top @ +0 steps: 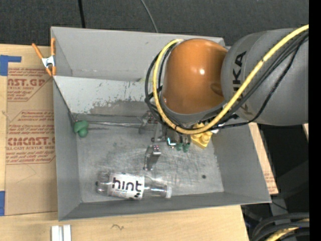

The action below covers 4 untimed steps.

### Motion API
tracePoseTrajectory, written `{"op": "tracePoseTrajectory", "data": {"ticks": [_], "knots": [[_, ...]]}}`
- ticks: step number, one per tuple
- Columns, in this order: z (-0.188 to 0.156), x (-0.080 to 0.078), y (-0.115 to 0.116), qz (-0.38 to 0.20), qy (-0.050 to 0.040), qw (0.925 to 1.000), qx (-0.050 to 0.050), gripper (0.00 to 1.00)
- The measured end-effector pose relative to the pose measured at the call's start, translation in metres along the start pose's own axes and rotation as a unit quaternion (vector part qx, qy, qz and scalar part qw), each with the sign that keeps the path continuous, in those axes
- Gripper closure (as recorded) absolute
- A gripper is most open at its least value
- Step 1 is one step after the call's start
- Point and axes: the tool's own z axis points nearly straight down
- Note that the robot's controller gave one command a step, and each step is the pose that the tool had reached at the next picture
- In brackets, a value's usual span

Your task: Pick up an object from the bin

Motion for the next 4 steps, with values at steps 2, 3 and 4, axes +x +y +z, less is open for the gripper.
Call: {"op": "tracePoseTrajectory", "data": {"ticks": [2, 3, 4], "knots": [[0.046, -0.011, 0.007, 0.024, -0.0075, 0.9997, -0.001, 0.00], [0.063, 0.013, 0.037, -0.014, 0.0025, 0.9999, 0.002, 0.00], [0.088, 0.010, 0.038, -0.058, -0.0085, 0.9983, -0.002, 0.00]]}}
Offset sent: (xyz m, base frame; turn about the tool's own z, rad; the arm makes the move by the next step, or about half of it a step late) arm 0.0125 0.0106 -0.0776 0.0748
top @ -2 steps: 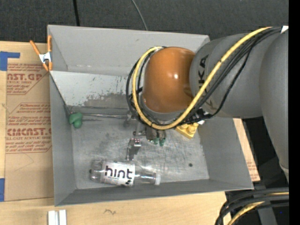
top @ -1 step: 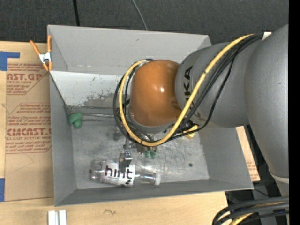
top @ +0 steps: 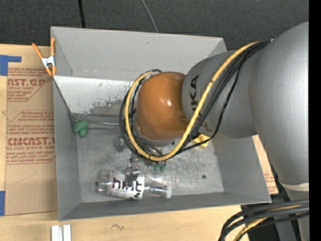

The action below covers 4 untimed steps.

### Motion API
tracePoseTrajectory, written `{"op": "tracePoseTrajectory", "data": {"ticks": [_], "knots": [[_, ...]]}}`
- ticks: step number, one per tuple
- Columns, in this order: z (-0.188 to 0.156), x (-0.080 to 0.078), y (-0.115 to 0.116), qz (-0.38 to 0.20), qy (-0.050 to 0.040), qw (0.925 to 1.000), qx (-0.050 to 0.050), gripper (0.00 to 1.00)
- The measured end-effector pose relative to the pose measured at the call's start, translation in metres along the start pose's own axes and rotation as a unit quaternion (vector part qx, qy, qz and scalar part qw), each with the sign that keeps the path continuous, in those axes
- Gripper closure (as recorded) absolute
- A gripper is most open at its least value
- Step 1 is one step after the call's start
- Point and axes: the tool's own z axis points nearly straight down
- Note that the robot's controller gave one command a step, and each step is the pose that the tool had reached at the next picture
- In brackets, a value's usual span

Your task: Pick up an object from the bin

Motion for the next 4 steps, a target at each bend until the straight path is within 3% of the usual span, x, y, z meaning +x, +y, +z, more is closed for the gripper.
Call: {"op": "tracePoseTrajectory", "data": {"ticks": [1, 2, 3, 4], "knots": [[0.054, 0.015, 0.009, -0.118, 0.0048, 0.9930, 0.001, 0.00], [0.067, 0.003, 0.046, -0.175, 0.0038, 0.9846, 0.000, 1.00], [0.067, 0.003, 0.046, -0.175, 0.0039, 0.9846, -0.001, 1.00], [-0.087, 0.009, 0.087, -0.167, 0.0032, 0.9859, 0.000, 1.00]]}}
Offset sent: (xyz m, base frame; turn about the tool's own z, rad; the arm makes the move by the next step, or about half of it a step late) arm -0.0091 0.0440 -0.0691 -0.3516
